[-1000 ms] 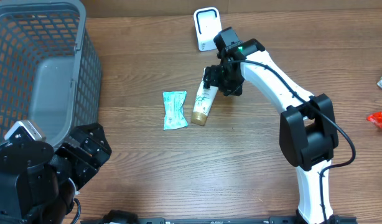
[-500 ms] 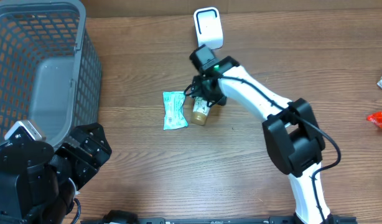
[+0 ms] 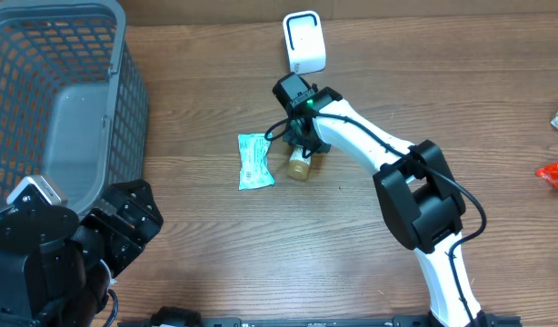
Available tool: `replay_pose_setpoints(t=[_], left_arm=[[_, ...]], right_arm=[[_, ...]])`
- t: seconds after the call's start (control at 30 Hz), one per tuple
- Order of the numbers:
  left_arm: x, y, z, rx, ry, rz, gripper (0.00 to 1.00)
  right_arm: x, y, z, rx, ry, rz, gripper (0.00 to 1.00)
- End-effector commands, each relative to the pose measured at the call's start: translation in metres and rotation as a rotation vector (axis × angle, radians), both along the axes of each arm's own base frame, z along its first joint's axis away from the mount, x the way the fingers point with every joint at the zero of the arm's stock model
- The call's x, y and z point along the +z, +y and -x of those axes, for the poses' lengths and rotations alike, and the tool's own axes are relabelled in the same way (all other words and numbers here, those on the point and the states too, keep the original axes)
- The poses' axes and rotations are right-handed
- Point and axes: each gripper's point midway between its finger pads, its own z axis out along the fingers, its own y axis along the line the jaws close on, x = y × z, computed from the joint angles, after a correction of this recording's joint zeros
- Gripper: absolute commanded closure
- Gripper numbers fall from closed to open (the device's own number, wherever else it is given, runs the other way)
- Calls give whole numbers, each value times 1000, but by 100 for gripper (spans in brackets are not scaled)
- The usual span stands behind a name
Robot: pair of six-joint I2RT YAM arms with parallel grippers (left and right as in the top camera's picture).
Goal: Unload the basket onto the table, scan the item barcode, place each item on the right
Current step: 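Raise the Pantene tube up to the white scanner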
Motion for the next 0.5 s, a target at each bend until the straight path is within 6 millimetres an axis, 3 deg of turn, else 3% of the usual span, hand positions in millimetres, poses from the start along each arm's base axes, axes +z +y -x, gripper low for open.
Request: replay_pose_setpoints(t=[0.0, 0.17, 0.23, 0.47], left_arm=[[1, 1, 0, -3, -3, -10, 0], [1, 1, 0, -3, -3, -10, 0], [1, 1, 0, -3, -3, -10, 0], [1, 1, 0, -3, -3, -10, 0]], right_arm=[[-8, -12, -13, 48, 3, 44, 77], [30, -17, -38, 186, -53, 64, 85], [50, -20, -51, 206, -88, 65, 95], [121, -40, -86, 197, -225, 94, 96]])
